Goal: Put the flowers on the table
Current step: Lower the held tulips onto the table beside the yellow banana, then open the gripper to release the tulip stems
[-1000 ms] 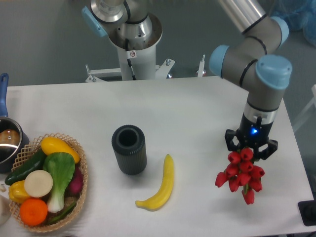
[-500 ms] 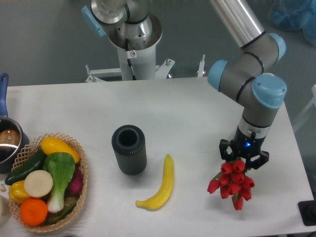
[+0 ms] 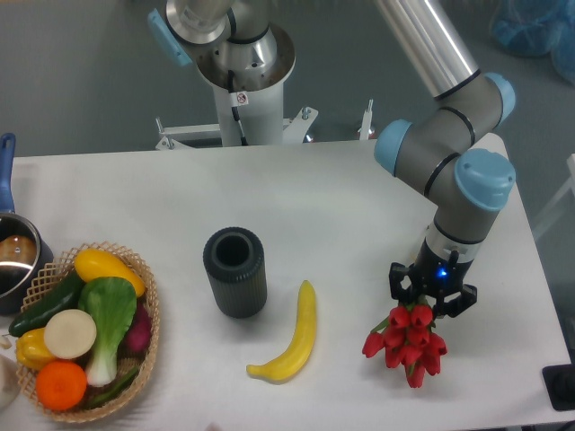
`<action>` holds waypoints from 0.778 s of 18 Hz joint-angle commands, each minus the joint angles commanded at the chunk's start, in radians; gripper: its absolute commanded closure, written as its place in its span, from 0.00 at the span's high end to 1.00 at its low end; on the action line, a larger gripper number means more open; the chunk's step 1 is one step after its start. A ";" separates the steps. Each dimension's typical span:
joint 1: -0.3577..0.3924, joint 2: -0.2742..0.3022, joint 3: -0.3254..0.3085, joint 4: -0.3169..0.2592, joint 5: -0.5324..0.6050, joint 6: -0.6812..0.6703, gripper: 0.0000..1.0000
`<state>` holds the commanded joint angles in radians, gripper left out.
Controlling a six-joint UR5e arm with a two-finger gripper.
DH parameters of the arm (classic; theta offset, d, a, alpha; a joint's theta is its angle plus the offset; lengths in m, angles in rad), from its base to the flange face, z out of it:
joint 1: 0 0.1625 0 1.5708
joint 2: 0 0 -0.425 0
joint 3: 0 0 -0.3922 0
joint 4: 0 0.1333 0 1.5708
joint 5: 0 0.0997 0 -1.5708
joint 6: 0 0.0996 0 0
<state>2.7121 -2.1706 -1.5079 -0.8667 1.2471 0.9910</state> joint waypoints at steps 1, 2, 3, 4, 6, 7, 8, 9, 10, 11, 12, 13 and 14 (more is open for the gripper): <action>0.000 -0.002 0.000 0.000 0.000 0.002 0.57; 0.000 -0.002 0.000 0.000 0.000 0.002 0.58; 0.000 -0.002 0.002 0.000 0.000 0.002 0.63; 0.000 -0.002 0.003 0.002 0.000 0.005 0.74; 0.002 -0.003 0.005 0.002 0.000 0.005 0.77; 0.003 -0.002 0.006 0.002 0.000 0.009 0.88; 0.003 0.000 0.006 0.003 0.000 0.009 0.90; 0.005 0.002 0.006 0.008 0.002 0.011 0.92; 0.009 0.009 0.005 0.008 0.002 0.011 0.93; 0.012 0.023 0.003 0.008 0.002 0.011 0.94; 0.026 0.043 0.002 0.008 0.003 0.012 0.98; 0.038 0.064 -0.002 0.008 0.003 0.012 1.00; 0.049 0.095 -0.002 0.006 0.008 0.009 1.00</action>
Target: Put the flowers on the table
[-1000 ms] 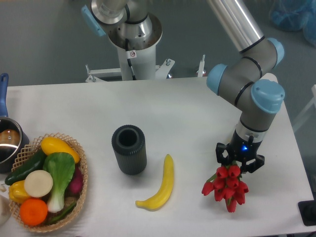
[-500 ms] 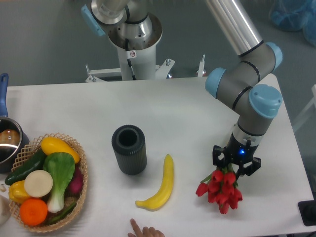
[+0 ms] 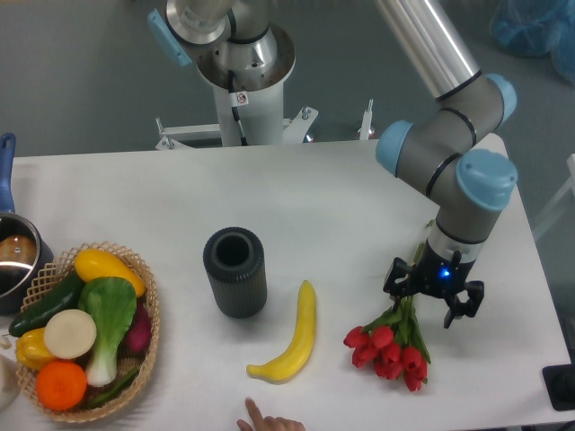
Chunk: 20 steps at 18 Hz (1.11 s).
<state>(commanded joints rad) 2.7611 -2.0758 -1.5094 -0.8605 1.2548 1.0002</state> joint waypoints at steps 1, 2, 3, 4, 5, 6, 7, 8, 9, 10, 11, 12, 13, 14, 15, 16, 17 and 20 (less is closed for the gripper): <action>0.017 0.019 0.002 -0.002 0.002 -0.002 1.00; 0.037 0.037 0.000 -0.003 0.003 0.000 1.00; 0.058 0.064 0.000 -0.011 0.003 0.003 1.00; 0.078 0.091 -0.002 -0.014 0.003 0.005 1.00; 0.092 0.106 -0.002 -0.015 0.002 0.006 1.00; 0.104 0.112 0.000 -0.026 0.002 0.015 1.00; 0.118 0.114 0.005 -0.050 0.002 0.038 1.00; 0.130 0.123 0.008 -0.084 0.002 0.084 1.00; 0.150 0.143 0.009 -0.125 0.003 0.151 1.00; 0.173 0.167 0.009 -0.173 0.005 0.228 1.00; 0.195 0.184 0.009 -0.219 0.005 0.303 1.00; 0.212 0.197 0.008 -0.253 0.006 0.366 1.00; 0.225 0.221 0.003 -0.276 0.012 0.415 1.00; 0.241 0.244 -0.006 -0.291 0.029 0.452 1.00; 0.261 0.265 -0.020 -0.299 0.044 0.484 1.00; 0.284 0.285 -0.034 -0.302 0.051 0.520 1.00; 0.308 0.304 -0.049 -0.304 0.049 0.561 1.00; 0.376 0.348 -0.095 -0.324 0.049 0.702 1.00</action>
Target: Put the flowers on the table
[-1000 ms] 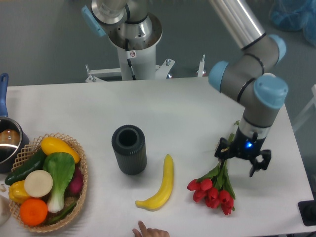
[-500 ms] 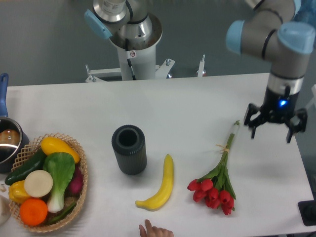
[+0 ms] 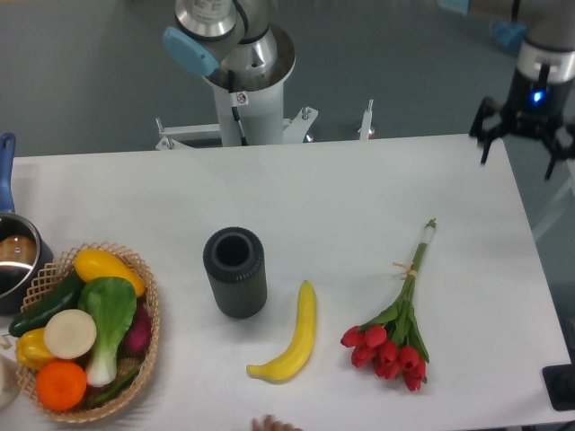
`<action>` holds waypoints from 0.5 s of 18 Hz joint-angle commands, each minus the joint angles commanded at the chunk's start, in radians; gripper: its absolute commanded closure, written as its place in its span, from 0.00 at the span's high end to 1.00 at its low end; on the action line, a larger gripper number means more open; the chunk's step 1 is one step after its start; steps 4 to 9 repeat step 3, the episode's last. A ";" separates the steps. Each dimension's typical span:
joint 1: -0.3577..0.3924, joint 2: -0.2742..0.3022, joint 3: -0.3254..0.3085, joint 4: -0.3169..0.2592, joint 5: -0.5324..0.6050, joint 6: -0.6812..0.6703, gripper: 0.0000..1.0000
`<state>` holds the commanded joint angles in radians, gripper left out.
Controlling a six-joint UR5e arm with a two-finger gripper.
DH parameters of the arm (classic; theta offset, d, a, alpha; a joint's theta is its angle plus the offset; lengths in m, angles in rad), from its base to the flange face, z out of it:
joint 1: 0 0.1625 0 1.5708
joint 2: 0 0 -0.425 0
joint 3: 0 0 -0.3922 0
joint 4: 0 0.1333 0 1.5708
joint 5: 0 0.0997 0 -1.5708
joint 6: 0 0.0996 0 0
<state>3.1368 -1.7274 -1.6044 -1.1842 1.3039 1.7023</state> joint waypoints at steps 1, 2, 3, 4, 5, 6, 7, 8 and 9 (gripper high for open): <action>0.017 0.012 -0.008 0.000 -0.002 0.031 1.00; 0.023 0.015 -0.015 0.000 -0.003 0.049 1.00; 0.025 0.017 -0.020 0.000 -0.005 0.051 1.00; 0.025 0.017 -0.020 0.000 -0.005 0.051 1.00; 0.025 0.017 -0.020 0.000 -0.005 0.051 1.00; 0.025 0.017 -0.020 0.000 -0.005 0.051 1.00; 0.025 0.017 -0.020 0.000 -0.005 0.051 1.00; 0.025 0.017 -0.020 0.000 -0.005 0.051 1.00; 0.025 0.017 -0.020 0.000 -0.005 0.051 1.00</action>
